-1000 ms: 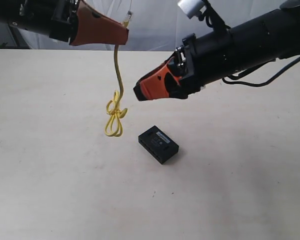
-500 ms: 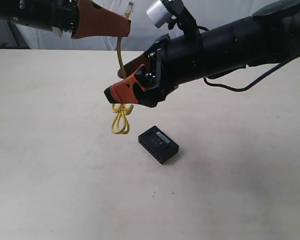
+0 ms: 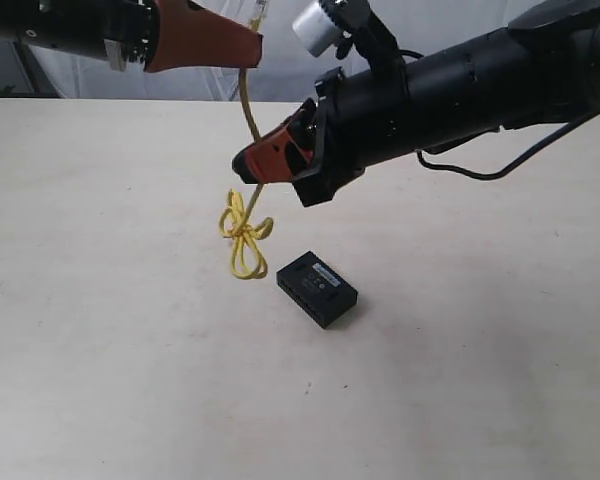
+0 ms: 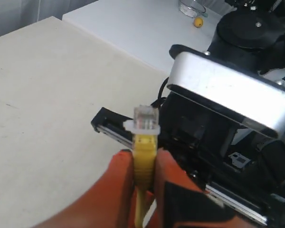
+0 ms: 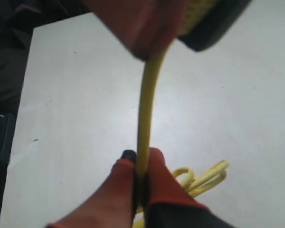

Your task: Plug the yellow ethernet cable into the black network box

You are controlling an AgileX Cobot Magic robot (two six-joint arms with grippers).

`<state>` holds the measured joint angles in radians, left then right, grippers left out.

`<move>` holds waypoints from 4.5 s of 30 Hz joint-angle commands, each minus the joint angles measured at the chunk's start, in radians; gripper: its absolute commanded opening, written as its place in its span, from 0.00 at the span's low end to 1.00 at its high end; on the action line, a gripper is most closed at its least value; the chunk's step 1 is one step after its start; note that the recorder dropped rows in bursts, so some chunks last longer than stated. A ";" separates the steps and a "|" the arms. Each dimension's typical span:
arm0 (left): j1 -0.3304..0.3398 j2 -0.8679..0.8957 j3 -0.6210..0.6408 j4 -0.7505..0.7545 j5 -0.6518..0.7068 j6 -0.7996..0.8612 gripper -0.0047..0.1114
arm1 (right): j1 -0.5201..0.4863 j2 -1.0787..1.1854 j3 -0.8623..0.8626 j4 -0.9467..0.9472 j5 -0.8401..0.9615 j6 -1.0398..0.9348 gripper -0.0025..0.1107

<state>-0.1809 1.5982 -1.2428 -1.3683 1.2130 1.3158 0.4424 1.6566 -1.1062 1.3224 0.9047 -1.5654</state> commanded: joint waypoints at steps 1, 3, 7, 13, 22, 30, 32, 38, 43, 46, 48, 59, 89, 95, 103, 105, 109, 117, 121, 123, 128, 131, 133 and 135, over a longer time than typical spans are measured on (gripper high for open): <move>0.003 -0.009 0.001 0.029 0.008 -0.058 0.50 | 0.000 -0.065 0.005 -0.170 -0.080 0.257 0.01; 0.003 -0.009 0.001 0.084 0.008 -0.116 0.67 | 0.000 -0.106 0.005 -0.316 -0.131 0.453 0.01; -0.012 -0.030 0.001 0.175 -0.016 -0.243 0.66 | 0.043 -0.170 0.005 -0.743 -0.124 0.871 0.01; -0.145 -0.085 0.001 0.341 -0.238 -0.437 0.65 | 0.101 -0.206 0.005 -0.986 -0.079 1.092 0.01; -0.363 -0.085 0.058 0.314 -0.600 -0.531 0.65 | 0.106 -0.208 0.005 -0.949 -0.022 1.094 0.01; -0.421 -0.085 0.091 0.303 -0.813 -0.534 0.65 | 0.106 -0.242 0.005 -0.915 -0.020 1.090 0.01; -0.429 -0.085 0.091 0.278 -0.835 -0.534 0.65 | 0.106 -0.251 0.005 -0.905 -0.020 1.090 0.01; -0.473 -0.050 0.091 0.254 -0.899 -0.530 0.65 | 0.106 -0.255 0.005 -0.887 -0.018 1.088 0.01; -0.491 -0.028 0.091 0.237 -0.919 -0.530 0.52 | 0.106 -0.255 0.005 -0.867 -0.020 1.088 0.01; -0.491 -0.028 0.091 0.233 -0.917 -0.530 0.44 | 0.106 -0.255 0.005 -0.865 -0.024 1.088 0.01; -0.491 -0.028 0.091 0.233 -0.909 -0.530 0.37 | 0.106 -0.255 0.005 -0.858 -0.028 1.088 0.01; -0.491 -0.028 0.091 0.205 -0.862 -0.518 0.04 | 0.106 -0.255 0.005 -0.844 -0.036 1.084 0.01; -0.328 -0.057 0.091 0.240 -0.602 -0.549 0.64 | 0.104 -0.282 0.005 -1.059 0.012 1.079 0.01; -0.330 -0.064 0.091 0.191 -0.586 -0.524 0.69 | 0.104 -0.251 0.005 -0.947 -0.012 1.060 0.01; -0.340 -0.052 0.091 0.111 -0.583 -0.475 0.70 | 0.104 -0.251 0.005 -0.906 -0.028 1.041 0.01; -0.340 -0.051 0.091 0.086 -0.597 -0.468 0.70 | 0.104 -0.251 0.005 -0.886 -0.030 1.041 0.01; -0.340 -0.047 0.091 0.073 -0.635 -0.468 0.70 | 0.104 -0.251 0.005 -0.849 -0.047 1.034 0.01; -0.340 0.001 0.091 0.015 -0.645 -0.438 0.41 | 0.104 -0.251 0.005 -0.816 -0.055 1.019 0.01; -0.340 -0.009 0.091 0.008 -0.630 -0.343 0.04 | 0.104 -0.251 0.005 -0.816 -0.055 1.019 0.01; -0.340 -0.013 0.091 0.005 -0.619 -0.343 0.04 | 0.104 -0.251 0.005 -0.820 -0.062 1.019 0.01; -0.312 -0.015 0.091 0.005 -0.567 -0.339 0.04 | 0.104 -0.251 0.005 -0.815 -0.078 1.023 0.23; -0.241 -0.015 0.086 0.036 -0.468 -0.339 0.04 | 0.104 -0.273 0.005 -0.815 -0.109 1.071 0.67; -0.193 -0.015 0.085 0.035 -0.414 -0.339 0.04 | 0.104 -0.290 0.005 -0.824 -0.111 1.094 0.72; -0.145 -0.015 0.081 0.043 -0.361 -0.336 0.04 | 0.104 -0.310 0.001 -0.825 -0.091 1.102 0.70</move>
<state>-0.3814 1.5880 -1.1520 -1.3358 0.7753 0.9727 0.5477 1.3755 -1.0964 0.5031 0.8077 -0.4823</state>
